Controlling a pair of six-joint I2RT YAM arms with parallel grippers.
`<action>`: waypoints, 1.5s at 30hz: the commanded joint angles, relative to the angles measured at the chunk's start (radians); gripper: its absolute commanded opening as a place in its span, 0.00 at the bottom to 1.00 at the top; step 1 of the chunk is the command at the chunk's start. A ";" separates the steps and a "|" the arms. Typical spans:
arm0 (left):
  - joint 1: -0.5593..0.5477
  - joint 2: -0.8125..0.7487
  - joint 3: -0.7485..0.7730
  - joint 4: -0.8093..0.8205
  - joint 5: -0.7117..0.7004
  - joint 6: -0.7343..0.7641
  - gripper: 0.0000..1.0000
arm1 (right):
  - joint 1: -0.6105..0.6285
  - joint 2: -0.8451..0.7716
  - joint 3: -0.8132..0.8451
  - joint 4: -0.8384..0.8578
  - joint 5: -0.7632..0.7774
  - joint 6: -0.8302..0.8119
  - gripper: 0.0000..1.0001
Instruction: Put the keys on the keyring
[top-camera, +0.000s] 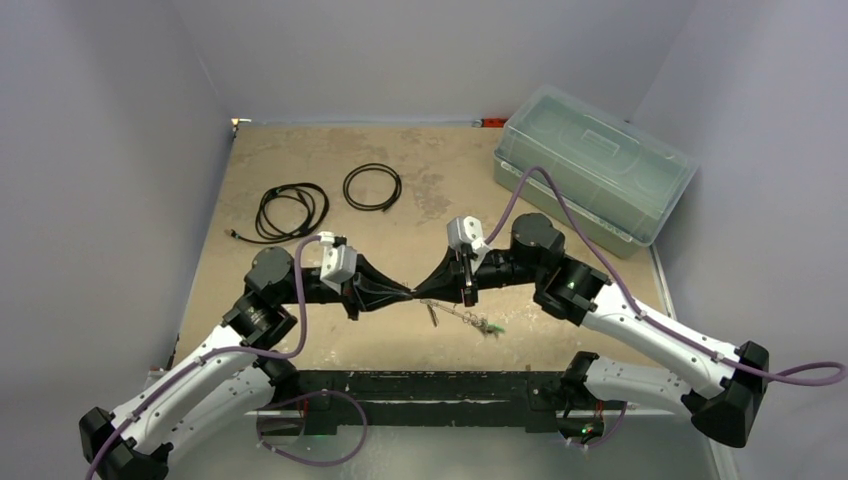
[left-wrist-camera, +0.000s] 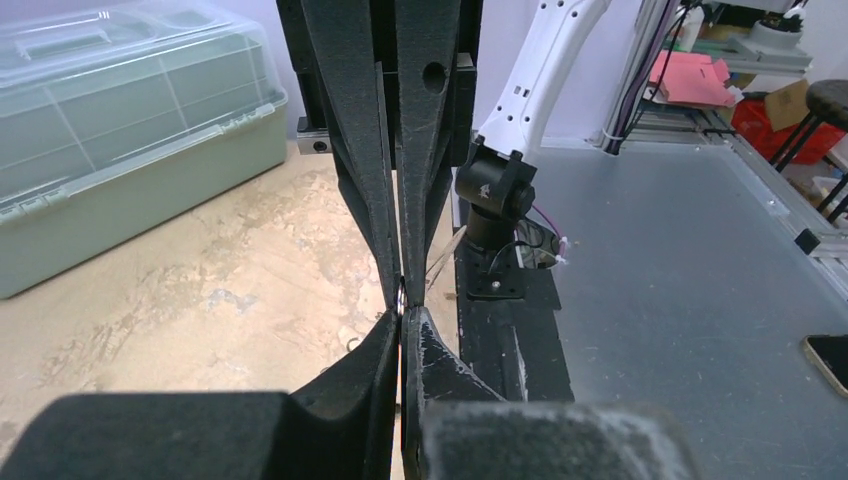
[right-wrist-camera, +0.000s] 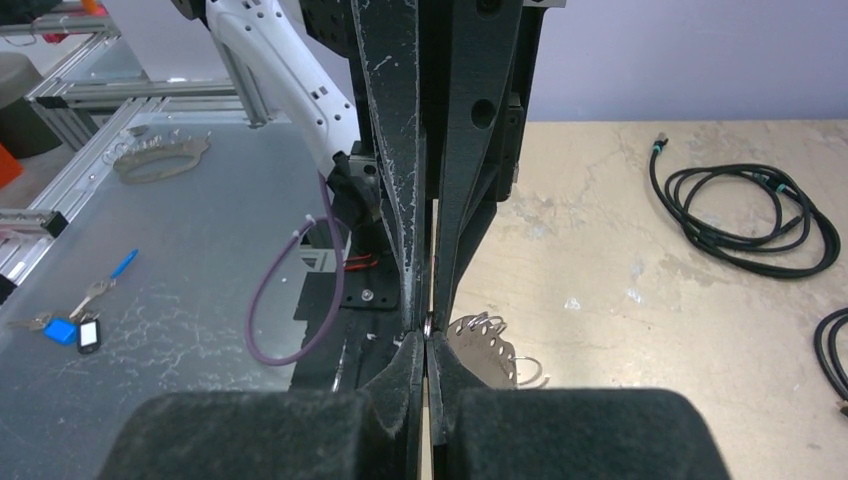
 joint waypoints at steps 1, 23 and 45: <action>-0.007 -0.023 0.021 -0.045 -0.046 0.083 0.00 | 0.031 -0.003 0.055 0.104 0.002 -0.005 0.00; -0.007 -0.164 0.023 -0.070 -0.223 0.144 0.00 | 0.031 -0.097 -0.041 0.146 0.241 -0.002 0.59; -0.006 -0.198 -0.013 0.048 -0.240 0.058 0.00 | 0.031 0.013 -0.055 0.285 0.076 0.049 0.33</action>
